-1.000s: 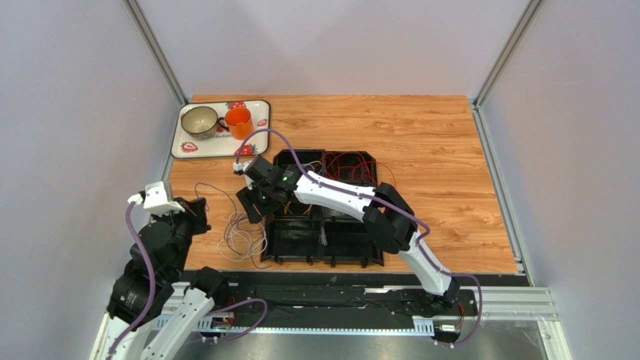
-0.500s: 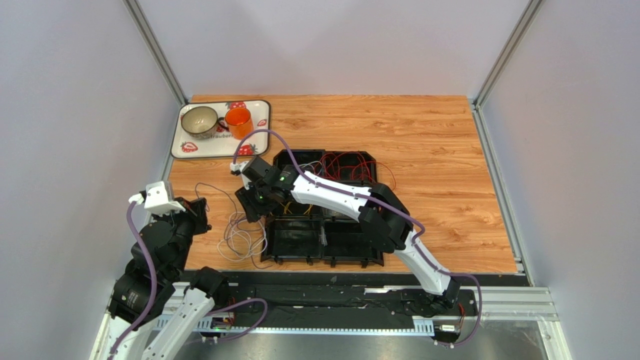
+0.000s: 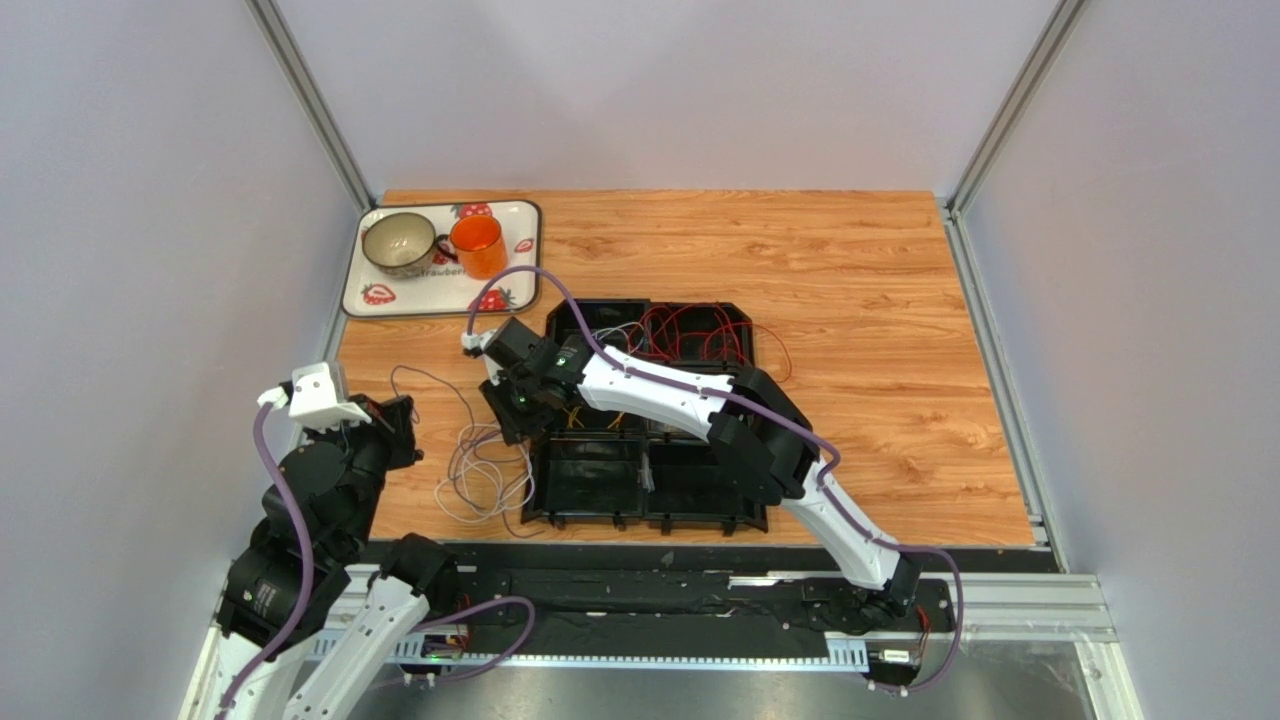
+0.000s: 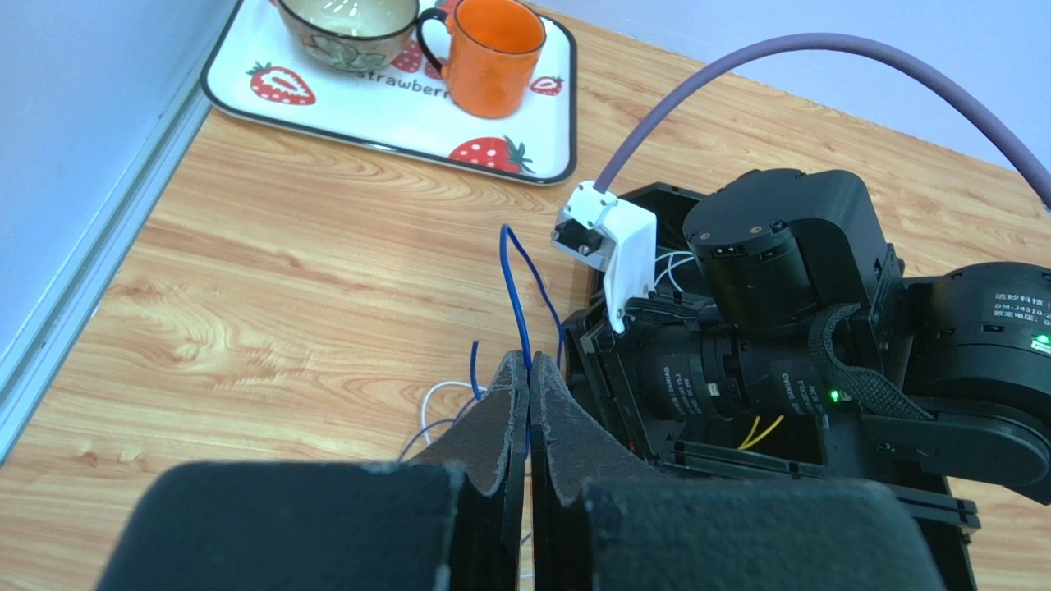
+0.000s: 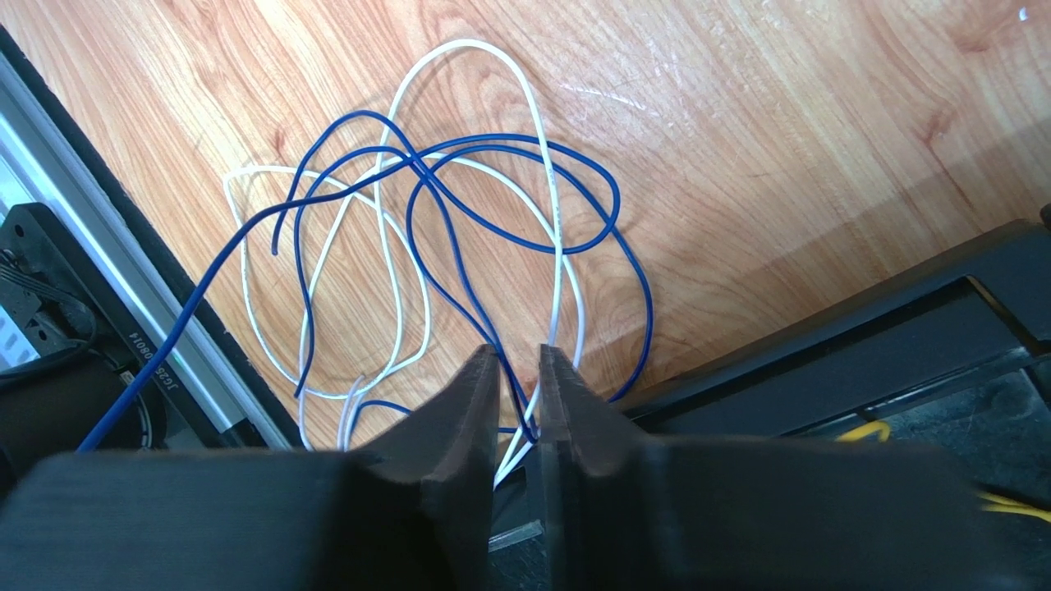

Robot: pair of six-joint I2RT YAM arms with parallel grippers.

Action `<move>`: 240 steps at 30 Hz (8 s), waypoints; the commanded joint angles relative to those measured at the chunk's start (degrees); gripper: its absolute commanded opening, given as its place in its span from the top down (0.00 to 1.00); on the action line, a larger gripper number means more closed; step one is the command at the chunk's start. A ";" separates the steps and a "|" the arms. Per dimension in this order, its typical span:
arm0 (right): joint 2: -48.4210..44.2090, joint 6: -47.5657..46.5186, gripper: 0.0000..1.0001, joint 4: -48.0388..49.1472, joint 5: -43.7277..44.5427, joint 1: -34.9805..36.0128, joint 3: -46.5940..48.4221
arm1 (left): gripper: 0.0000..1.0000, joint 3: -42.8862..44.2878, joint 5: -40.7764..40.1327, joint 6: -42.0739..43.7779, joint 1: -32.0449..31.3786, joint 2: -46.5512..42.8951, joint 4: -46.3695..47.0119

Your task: Untangle the cables

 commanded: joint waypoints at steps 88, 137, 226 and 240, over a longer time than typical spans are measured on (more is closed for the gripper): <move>-69.18 -8.83 1.00 12.40 37.36 -5.85 -36.25 | 0.41 -0.02 3.06 0.27 0.37 6.17 0.98; -71.56 2.96 1.00 16.10 24.69 -16.32 -61.31 | 0.44 0.16 3.06 0.45 0.37 7.58 0.89; -74.90 5.33 0.52 5.28 20.91 -14.56 -64.74 | 0.50 -18.74 12.64 -22.67 0.37 34.38 7.48; -74.11 4.80 0.53 5.64 21.26 -14.47 -65.53 | 0.97 -18.04 12.12 -19.94 0.37 37.28 10.21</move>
